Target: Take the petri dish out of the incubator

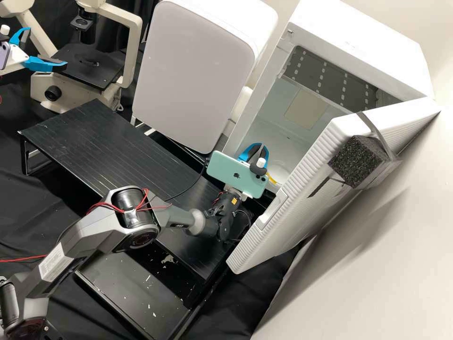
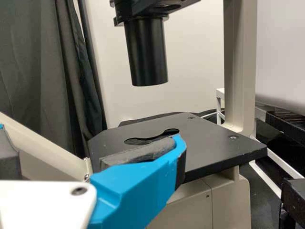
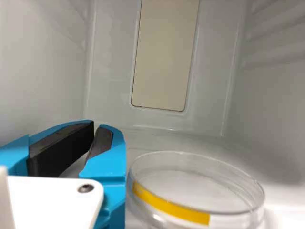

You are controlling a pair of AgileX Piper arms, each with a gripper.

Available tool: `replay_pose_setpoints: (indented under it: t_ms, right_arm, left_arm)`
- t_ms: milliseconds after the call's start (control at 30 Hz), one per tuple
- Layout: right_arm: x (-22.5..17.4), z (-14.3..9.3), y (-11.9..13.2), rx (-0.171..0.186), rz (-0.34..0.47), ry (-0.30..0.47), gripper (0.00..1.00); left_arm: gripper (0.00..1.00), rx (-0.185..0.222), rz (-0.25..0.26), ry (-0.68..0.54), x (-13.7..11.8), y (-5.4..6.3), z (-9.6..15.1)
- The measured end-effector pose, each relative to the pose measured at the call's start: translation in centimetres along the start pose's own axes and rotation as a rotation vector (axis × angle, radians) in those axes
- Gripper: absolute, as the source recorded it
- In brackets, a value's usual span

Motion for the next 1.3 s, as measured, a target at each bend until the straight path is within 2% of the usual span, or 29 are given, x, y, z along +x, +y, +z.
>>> replay_pose_setpoints:
  t_ms: [267,467,633,800,933,1033,1300]
  right_arm:
    - [-0.8,0.0,0.3,0.008,0.020,0.046,1.00]
    - [-1.2,-0.2,0.7,-0.004,0.023,0.069,1.00]
    - [-2.1,-0.4,0.8,0.008,0.038,0.116,1.00]
    - [-3.9,-1.3,2.4,0.038,0.131,0.155,1.00]
    - [-5.9,-2.2,5.3,0.073,0.290,0.134,1.00]
    - [-7.1,-2.6,6.9,0.084,0.381,0.138,1.00]
    - [-8.0,-2.1,6.2,0.111,0.393,0.102,1.00]
  left_arm:
    - [1.00,0.000,0.000,0.000,0.0,0.0,0.0]
    - [1.00,0.000,0.000,0.000,0.0,0.0,0.0]
    - [1.00,0.000,0.000,0.000,0.0,0.0,0.0]
    - [1.00,0.000,0.000,0.000,0.0,0.0,0.0]
    - [1.00,0.000,0.000,0.000,0.0,0.0,0.0]
    - [1.00,0.000,0.000,0.000,0.0,0.0,0.0]
    - [1.00,0.000,0.000,0.000,0.0,0.0,0.0]
